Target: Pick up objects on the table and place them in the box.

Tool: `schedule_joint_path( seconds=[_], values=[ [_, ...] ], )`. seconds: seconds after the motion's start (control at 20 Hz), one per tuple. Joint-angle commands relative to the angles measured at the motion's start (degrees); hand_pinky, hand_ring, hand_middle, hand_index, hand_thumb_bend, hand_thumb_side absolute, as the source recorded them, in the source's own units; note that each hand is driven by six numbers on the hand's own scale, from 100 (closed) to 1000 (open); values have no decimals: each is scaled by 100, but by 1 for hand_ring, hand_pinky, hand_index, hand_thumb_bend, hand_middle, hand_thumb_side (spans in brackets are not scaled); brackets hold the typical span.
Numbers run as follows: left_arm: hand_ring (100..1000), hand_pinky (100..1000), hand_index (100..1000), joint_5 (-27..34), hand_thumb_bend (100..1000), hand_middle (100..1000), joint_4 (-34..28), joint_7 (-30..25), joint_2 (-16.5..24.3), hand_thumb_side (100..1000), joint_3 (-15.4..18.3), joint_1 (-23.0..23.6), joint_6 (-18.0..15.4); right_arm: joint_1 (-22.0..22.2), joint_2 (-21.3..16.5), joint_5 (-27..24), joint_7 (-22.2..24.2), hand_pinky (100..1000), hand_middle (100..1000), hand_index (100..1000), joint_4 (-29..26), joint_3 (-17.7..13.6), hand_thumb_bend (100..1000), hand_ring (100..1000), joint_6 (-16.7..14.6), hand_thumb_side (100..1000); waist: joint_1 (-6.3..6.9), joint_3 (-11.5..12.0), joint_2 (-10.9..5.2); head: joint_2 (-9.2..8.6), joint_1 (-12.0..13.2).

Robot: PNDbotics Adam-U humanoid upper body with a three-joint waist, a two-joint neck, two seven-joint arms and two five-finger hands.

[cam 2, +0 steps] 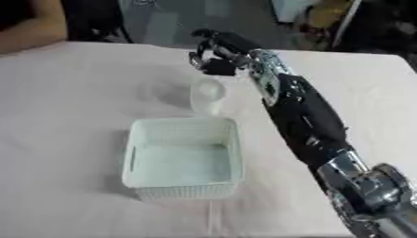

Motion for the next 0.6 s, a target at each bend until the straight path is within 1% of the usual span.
schedule_joint_path(
  seconds=[0.05,0.5,0.6],
  values=[
    [697,680,876,-16,541,723,-81,1,98,890,7,-52,29,-59,-80,42,-14,1000,1000,652,-112,3,100,1000,-21,978,43,-14,-109,19,-93],
    [697,680,876,-24,538,724,-81,5,115,887,11,-29,43,23,-57,81,-8,1000,1000,647,-95,22,100,1000,-34,979,51,-49,-128,42,-60],
    [697,679,876,-26,538,724,-81,8,120,891,11,-24,48,30,-22,109,-9,1000,1000,647,-66,12,100,1000,-23,992,56,-57,-129,44,-61]
  ],
)
